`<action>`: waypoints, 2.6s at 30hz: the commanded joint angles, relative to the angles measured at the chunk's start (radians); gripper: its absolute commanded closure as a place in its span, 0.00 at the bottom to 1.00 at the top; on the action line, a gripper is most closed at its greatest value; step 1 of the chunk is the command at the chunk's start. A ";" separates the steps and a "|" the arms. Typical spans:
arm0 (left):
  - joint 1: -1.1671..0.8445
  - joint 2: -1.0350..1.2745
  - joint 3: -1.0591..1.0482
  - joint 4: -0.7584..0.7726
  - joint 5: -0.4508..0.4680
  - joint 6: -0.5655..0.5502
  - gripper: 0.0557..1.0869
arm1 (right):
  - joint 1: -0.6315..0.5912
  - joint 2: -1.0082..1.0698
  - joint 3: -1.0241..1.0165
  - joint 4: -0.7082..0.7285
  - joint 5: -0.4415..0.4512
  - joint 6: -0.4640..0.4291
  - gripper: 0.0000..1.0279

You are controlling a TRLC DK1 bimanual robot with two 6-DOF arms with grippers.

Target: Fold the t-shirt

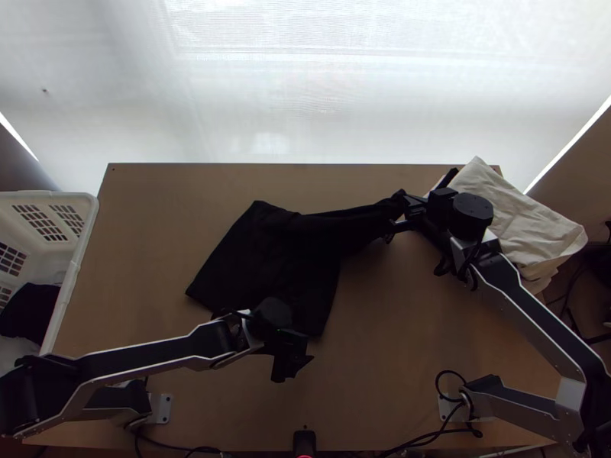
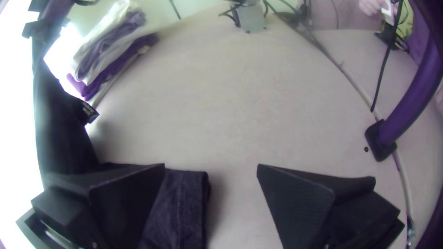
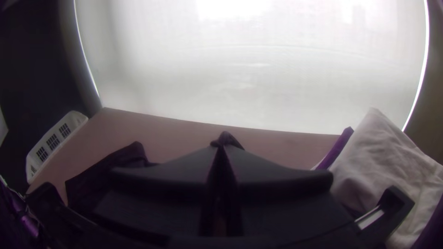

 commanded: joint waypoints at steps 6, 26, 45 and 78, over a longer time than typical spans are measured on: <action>-0.001 0.076 0.003 0.077 -0.001 -0.001 0.14 | -0.010 0.003 -0.002 0.014 -0.001 -0.004 0.96; 0.104 0.191 0.045 0.132 -0.001 0.019 0.20 | -0.022 -0.001 -0.008 0.020 -0.003 -0.004 0.96; 0.072 0.122 -0.060 0.259 -0.106 0.046 0.97 | -0.033 -0.003 0.000 0.021 -0.003 -0.005 0.96; 0.529 0.110 0.023 0.141 -0.172 -0.124 0.97 | -0.007 -0.060 -0.027 0.006 -0.003 -0.001 0.96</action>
